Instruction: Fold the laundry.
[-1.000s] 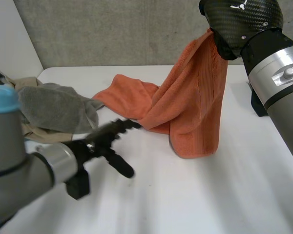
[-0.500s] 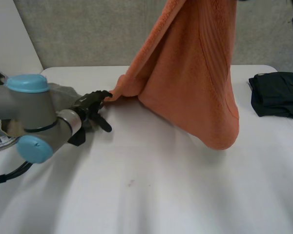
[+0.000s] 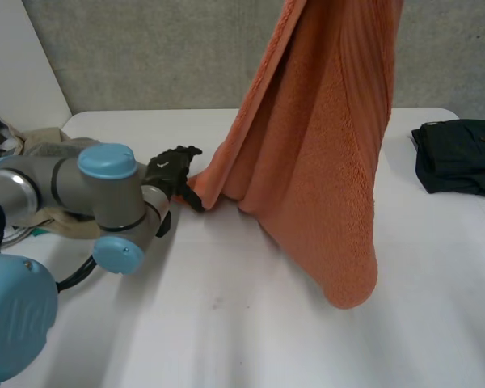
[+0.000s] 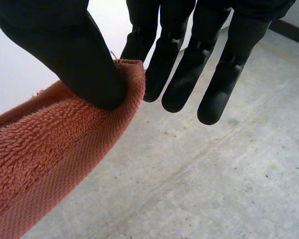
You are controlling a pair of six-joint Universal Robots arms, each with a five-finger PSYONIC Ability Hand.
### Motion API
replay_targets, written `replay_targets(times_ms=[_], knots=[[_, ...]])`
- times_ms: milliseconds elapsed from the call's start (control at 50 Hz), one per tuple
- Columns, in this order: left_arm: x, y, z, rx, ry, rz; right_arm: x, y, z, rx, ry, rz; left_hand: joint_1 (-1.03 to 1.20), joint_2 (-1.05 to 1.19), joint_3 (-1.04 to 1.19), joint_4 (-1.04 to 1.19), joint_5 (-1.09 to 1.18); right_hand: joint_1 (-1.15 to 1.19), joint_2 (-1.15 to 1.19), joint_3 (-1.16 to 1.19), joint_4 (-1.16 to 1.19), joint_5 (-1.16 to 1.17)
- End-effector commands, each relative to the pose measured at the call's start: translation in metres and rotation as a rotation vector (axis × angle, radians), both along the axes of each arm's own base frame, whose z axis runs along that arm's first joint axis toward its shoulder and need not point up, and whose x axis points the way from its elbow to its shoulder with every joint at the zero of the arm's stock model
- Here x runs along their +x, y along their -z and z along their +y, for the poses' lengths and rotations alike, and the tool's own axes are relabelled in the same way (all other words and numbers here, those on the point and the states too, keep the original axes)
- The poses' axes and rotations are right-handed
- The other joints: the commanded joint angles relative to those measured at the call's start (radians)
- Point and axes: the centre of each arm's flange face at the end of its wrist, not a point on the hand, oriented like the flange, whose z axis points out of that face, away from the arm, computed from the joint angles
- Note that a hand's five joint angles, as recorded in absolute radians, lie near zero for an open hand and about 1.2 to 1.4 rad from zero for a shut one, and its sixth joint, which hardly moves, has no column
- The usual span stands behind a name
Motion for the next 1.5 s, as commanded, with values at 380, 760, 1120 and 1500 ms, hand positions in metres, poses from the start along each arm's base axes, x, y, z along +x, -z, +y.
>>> replay_targets(times_ms=[380,760,1120,1500], knots=[[0.04,-0.007,0.015,0.043,-0.029,-0.105,-0.007,-0.009,-0.016,-0.02,0.044,-0.001,-0.031,-0.035,-0.04,-0.029,-0.048,0.262,0.208,0.203,0.195,0.231],[-0.006,0.018,-0.005,-0.034,-0.029,-0.107,-0.018,-0.041,0.009,-0.085,0.04,-0.048,0.563,0.558,0.553,0.564,0.545,0.262,0.208,0.203,0.195,0.231],[0.085,-0.139,0.02,-0.212,-0.054,-0.231,-0.079,0.058,-0.151,0.231,0.364,0.131,1.191,1.187,1.181,1.193,1.174,0.262,0.208,0.203,0.195,0.231],[0.083,-0.136,-0.05,-0.41,-0.005,-0.503,-0.056,0.218,-0.282,0.533,0.54,0.271,1.191,1.187,1.181,1.193,1.174,0.262,0.208,0.203,0.195,0.231]])
